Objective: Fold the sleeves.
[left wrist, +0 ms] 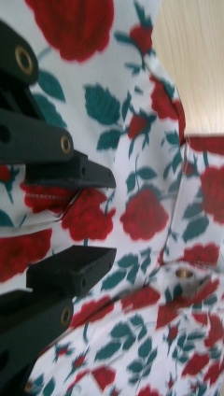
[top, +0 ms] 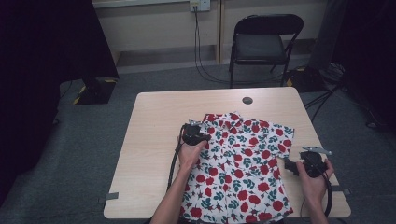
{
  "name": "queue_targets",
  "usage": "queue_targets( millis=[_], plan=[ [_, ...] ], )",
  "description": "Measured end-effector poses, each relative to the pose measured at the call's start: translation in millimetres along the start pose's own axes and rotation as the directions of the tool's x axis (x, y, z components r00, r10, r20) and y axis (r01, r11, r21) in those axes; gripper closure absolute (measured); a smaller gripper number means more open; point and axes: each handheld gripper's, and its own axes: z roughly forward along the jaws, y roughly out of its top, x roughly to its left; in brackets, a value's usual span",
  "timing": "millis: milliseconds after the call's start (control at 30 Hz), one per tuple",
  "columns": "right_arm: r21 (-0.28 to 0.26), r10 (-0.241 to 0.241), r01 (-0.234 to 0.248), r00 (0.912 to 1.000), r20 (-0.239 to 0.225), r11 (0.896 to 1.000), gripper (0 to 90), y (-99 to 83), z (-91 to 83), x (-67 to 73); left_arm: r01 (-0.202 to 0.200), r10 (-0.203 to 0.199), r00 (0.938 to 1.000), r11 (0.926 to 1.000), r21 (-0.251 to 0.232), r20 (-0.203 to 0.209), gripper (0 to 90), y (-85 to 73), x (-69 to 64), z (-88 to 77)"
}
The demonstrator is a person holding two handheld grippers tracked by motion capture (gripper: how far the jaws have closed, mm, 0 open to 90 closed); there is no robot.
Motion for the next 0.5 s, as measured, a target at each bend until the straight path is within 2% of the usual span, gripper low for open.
queue_targets(
  millis=[133,333,367,400,500],
  plan=[
    [0.000,0.000,0.000,1.0000,0.000,1.000,0.0,0.0,0.0,0.0,0.021,-0.021,0.9997,0.9997,-0.010,-0.012,35.8,2.6,-0.3,-2.7],
    [0.000,0.000,0.000,1.0000,0.000,1.000,0.0,0.0,0.0,0.0,0.043,-0.043,0.9991,0.9983,-0.038,0.001,20.2,5.4,2.3,-16.2],
    [0.000,0.000,0.000,1.0000,0.000,1.000,0.0,0.0,0.0,0.0,0.040,-0.040,0.9992,0.9978,-0.052,0.006,18.5,5.3,3.8,-23.3],
    [0.000,0.000,0.000,1.0000,0.000,1.000,0.0,0.0,0.0,0.0,0.040,-0.040,0.9992,0.9978,-0.052,0.006,20.4,5.3,3.8,-23.3],
    [0.000,0.000,0.000,1.0000,0.000,1.000,0.0,0.0,0.0,0.0,0.044,-0.044,0.9990,0.9957,-0.082,0.005,23.1,3.0,10.5,-42.1]
  ],
)
